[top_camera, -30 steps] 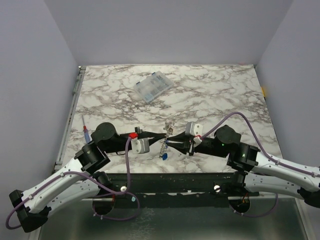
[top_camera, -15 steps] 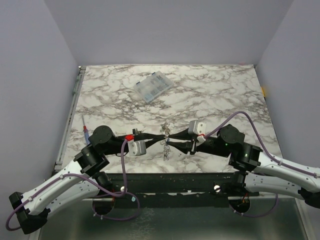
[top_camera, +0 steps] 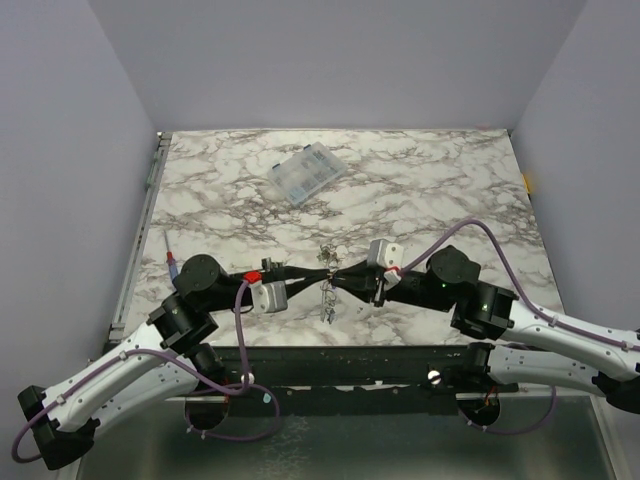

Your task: Put the keys on the keyring

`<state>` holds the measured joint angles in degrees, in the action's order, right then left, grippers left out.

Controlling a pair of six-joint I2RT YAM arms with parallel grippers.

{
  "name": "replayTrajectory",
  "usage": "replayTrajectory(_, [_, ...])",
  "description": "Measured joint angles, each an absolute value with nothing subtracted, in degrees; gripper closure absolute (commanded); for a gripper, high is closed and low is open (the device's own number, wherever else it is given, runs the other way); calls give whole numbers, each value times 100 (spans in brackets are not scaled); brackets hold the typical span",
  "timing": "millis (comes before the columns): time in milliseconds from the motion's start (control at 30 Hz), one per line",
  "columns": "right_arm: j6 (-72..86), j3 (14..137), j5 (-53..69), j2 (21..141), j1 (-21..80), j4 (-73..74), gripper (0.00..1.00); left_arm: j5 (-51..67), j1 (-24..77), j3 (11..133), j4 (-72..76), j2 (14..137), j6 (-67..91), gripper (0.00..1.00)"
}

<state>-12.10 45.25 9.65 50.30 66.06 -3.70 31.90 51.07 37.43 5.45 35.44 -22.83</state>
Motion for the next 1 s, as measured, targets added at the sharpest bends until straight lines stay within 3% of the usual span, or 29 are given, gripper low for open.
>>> replayTrajectory(300, [-1256, 4525, 945, 4921, 6606, -403, 88, 3221, 5109, 3645, 864, 3454, -2078, 100])
replayTrajectory(533, [-1326, 4528, 952, 4897, 6606, -403, 74, 3293, 5109, 3520, 1068, 3389, -1970, 100])
replayTrajectory(1000, [-1358, 4591, 1037, 5026, 6606, -392, 74, 3369, 5107, 3297, 1518, 3365, -1734, 100])
